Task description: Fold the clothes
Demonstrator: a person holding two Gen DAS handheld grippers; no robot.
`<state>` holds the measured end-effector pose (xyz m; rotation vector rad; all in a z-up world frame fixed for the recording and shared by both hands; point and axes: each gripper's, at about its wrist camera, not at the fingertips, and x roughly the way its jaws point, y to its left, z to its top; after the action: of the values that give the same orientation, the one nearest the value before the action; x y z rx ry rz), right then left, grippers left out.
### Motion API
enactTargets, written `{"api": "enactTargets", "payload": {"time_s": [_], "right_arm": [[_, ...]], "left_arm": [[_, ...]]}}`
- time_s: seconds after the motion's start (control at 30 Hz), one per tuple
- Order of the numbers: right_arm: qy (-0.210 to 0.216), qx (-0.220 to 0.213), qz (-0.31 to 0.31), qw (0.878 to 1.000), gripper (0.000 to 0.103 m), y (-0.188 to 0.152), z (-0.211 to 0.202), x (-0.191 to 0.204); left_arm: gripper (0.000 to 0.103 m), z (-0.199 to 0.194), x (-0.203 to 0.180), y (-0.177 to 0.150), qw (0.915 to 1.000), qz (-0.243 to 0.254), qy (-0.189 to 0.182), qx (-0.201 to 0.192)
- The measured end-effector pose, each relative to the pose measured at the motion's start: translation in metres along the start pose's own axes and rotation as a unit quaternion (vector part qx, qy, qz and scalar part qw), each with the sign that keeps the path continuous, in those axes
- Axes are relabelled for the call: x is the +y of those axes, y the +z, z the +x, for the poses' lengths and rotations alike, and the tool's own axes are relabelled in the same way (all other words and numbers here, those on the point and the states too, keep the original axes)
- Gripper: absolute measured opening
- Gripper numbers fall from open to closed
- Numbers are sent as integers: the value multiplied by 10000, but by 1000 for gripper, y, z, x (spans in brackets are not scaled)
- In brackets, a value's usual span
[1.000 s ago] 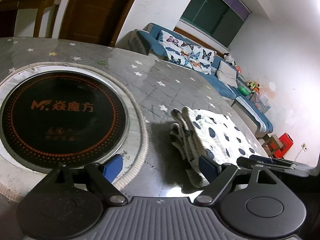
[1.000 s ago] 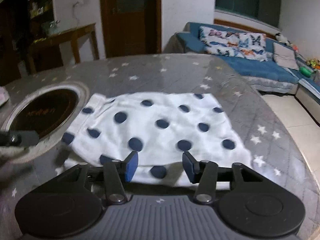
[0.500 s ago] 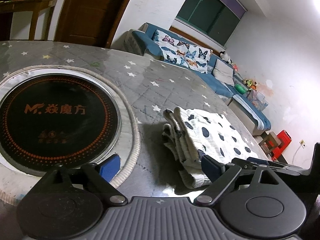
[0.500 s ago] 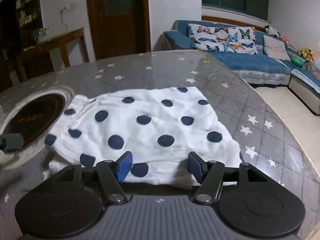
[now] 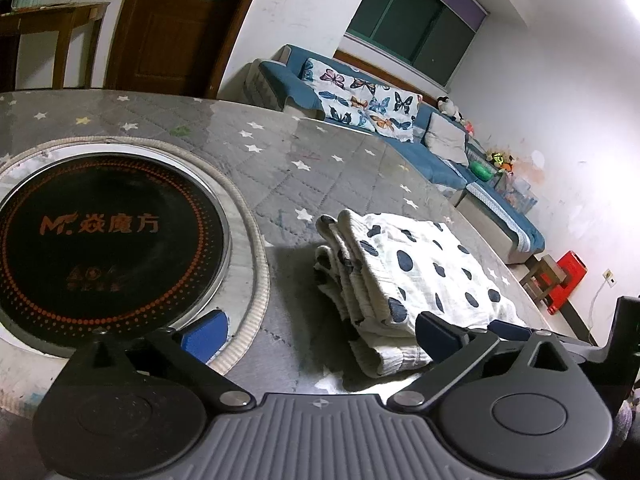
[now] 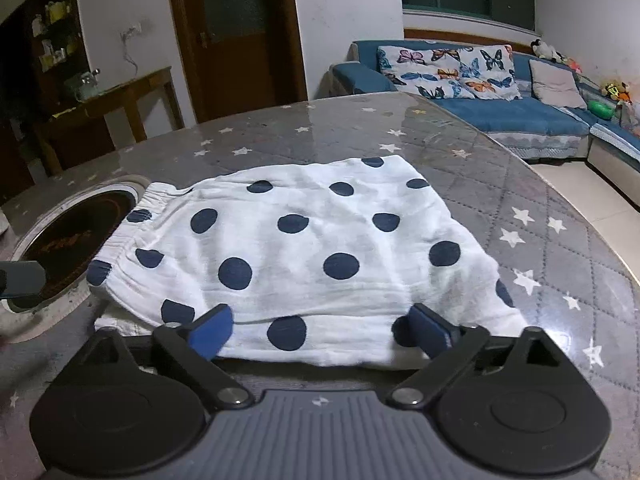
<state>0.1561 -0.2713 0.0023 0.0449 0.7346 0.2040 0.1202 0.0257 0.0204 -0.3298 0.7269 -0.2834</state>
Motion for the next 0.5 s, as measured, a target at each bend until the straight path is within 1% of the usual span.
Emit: {"api": "enactTargets", "payload": {"time_s": [0.03,0.33,0.5], "right_arm": [[23,-15,-16,10000,103,-1,0,1],[197,-226,58,9995,103,-7,-3,-4],[214,-250,-69,9994,103,-10,-3,-2]], "left_arm": [[103,0,-1,0,10000,14,10,-3],[103,-1,-15,-4,9997,190,157,-40],[103,-3,-24,-7,9992,282,271,-99]]}}
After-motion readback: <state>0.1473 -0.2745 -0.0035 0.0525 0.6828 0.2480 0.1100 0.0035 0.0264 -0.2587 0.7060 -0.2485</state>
